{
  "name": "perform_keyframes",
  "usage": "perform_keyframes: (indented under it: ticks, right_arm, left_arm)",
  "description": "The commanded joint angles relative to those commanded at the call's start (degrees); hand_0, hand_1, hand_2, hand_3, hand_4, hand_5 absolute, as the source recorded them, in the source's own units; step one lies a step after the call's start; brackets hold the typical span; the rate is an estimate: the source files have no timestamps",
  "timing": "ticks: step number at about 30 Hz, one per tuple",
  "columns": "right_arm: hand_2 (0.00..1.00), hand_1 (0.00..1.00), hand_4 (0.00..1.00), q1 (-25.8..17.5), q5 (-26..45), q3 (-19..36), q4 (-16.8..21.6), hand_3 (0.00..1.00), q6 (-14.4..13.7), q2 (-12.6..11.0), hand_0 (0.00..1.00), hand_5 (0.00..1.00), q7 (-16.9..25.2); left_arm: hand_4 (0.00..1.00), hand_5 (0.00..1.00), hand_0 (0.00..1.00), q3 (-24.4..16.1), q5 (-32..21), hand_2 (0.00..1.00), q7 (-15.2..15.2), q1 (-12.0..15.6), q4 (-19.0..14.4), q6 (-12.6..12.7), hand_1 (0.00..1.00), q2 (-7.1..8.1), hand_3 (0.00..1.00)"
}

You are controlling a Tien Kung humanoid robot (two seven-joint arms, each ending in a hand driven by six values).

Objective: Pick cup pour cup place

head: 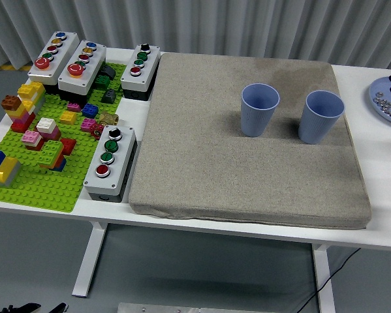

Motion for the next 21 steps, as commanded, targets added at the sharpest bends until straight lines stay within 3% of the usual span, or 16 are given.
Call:
perform_keyframes:
  ticks: [3, 4, 9, 10, 15, 16, 21]
  right_arm:
    - [0.870, 0.866, 0.854, -0.82, -0.38, -0.14, 0.26, 0.851, -0.13, 0.34, 0.971, 0.654, 0.15]
    - [0.880, 0.863, 0.875, -1.66, -1.07, -0.68, 0.36, 0.855, -0.09, 0.72, 0.965, 0.491, 0.24]
    - [0.880, 0.863, 0.875, -3.09, -3.72, -1.99, 0.15, 0.855, 0.33, 1.61, 0.965, 0.491, 0.30]
    - [0.935, 0.865, 0.894, -3.24, -4.18, -2.17, 0.09, 0.917, 0.49, 1.72, 0.958, 0.246, 0.19]
    - [0.935, 0.865, 0.894, -3.76, -6.54, -3.51, -0.65, 0.917, 1.15, 2.46, 0.958, 0.246, -0.35]
    - [0.957, 0.877, 0.878, -3.84, -6.70, -3.71, -0.78, 0.938, 1.25, 2.57, 0.957, 0.153, -0.45]
    - [0.957, 0.877, 0.878, -4.78, -7.09, -4.50, -1.57, 0.938, 1.46, 3.15, 0.957, 0.153, -0.66]
  left_arm:
    - [0.502, 0.998, 0.767, -0.02, 0.09, 0.822, 0.00, -0.03, 0.00, -0.01, 0.766, -0.04, 0.693]
    - [0.502, 0.998, 0.767, 0.01, 0.18, 0.821, 0.00, -0.12, 0.00, -0.06, 0.766, -0.07, 0.693]
    - [0.502, 0.998, 0.767, 0.05, 0.14, 0.821, -0.04, -0.23, 0.00, -0.08, 0.766, -0.19, 0.693]
    - [0.504, 0.998, 0.768, 0.05, 0.12, 0.821, -0.05, -0.23, 0.00, -0.07, 0.765, -0.21, 0.693]
    - [0.504, 0.998, 0.768, 0.37, 0.08, 0.821, -0.03, -0.26, 0.00, -0.15, 0.765, -0.36, 0.693]
    - [0.502, 0.998, 0.768, 0.41, 0.05, 0.819, -0.03, -0.26, 0.00, -0.16, 0.764, -0.38, 0.693]
    - [0.502, 0.998, 0.768, 0.74, -0.30, 0.819, -0.04, -0.31, 0.00, -0.18, 0.764, -0.54, 0.693]
